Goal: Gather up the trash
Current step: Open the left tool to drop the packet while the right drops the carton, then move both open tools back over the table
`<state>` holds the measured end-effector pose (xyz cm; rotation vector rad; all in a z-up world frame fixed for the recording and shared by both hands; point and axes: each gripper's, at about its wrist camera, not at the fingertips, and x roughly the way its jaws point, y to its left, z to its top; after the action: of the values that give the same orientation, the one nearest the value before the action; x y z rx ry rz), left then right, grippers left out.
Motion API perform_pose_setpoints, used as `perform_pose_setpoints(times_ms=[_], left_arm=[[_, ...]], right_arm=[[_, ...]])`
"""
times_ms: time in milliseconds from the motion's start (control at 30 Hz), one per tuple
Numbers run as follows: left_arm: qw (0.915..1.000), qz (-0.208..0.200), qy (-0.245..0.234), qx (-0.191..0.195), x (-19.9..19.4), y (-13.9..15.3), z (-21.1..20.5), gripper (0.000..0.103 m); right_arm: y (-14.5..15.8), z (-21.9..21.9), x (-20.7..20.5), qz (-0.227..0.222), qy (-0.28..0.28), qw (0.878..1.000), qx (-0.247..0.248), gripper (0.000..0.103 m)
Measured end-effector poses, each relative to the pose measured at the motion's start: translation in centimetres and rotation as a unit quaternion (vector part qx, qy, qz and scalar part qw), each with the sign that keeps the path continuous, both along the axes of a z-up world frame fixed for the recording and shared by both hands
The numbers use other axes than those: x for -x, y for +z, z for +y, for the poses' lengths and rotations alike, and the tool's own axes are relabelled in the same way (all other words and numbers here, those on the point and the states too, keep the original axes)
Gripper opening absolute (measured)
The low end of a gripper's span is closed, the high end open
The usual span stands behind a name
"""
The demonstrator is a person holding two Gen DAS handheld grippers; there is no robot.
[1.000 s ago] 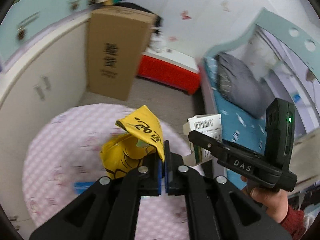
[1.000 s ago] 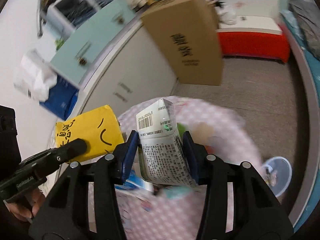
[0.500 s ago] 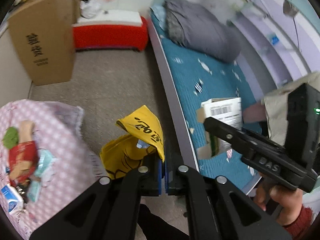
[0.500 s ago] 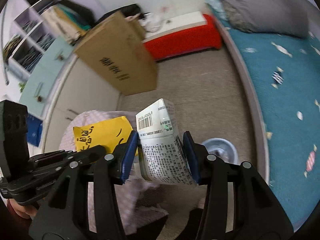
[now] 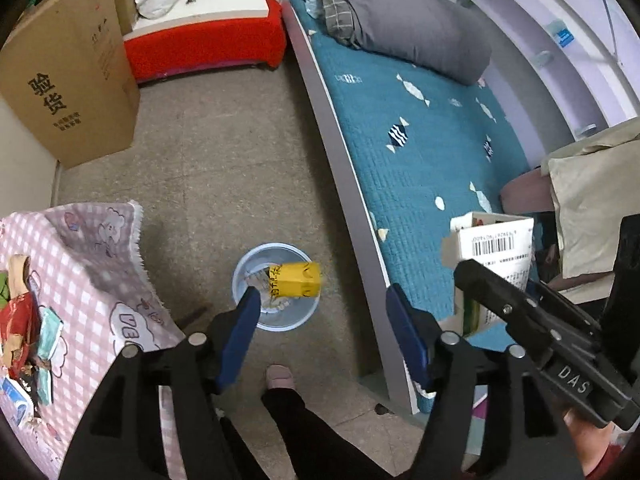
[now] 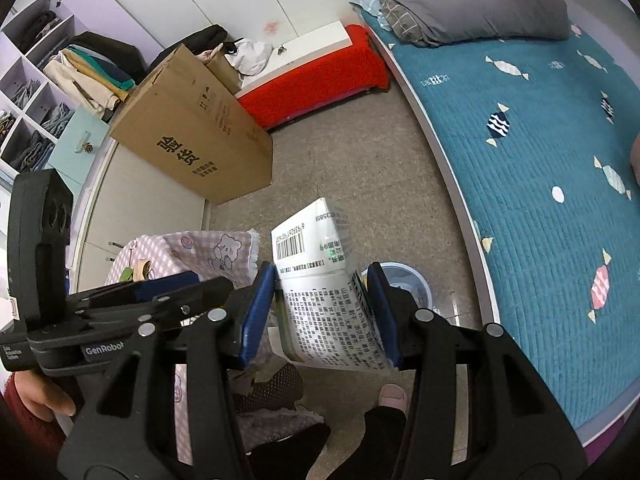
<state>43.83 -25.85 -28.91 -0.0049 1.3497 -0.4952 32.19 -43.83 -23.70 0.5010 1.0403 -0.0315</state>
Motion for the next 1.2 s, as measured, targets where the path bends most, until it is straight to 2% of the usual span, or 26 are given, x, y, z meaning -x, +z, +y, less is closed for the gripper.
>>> perform_pose_setpoints(times_ms=[300, 733, 767, 833, 867, 1200], left_arm=[[0.9992, -0.011, 0.037, -0.004, 0.1, 1.5, 2.4, 0.065], [0.9976, -0.031, 0.062, -0.006, 0.9, 3.0, 4.5, 0.065], [0.9975, -0.031, 0.064, -0.006, 0.9, 3.1, 4.6, 0.065], [0.9971, -0.031, 0.07, -0.007, 1.1, 3.1, 5.1, 0.065], [0.9968, -0.032, 0.072, -0.006, 1.1, 3.1, 5.4, 0.065], [0.9948, -0.034, 0.096, 0.003, 2.1, 3.4, 7.7, 0.065]], right_arm=[[-0.2, 1.7, -0.2, -0.002, 0.023, 1.0, -0.007, 0.048], [0.2, 2.3, -0.9, -0.01, 0.032, 0.999, -0.006, 0.051], [0.2, 2.3, -0.9, -0.01, 0.032, 0.999, -0.008, 0.051], [0.1, 2.3, -1.1, -0.01, 0.028, 1.0, -0.007, 0.069], [0.2, 2.3, -1.1, -0.01, 0.023, 1.0, -0.004, 0.071], [0.6, 3.7, -1.1, -0.015, 0.035, 0.999, -0.006, 0.072]])
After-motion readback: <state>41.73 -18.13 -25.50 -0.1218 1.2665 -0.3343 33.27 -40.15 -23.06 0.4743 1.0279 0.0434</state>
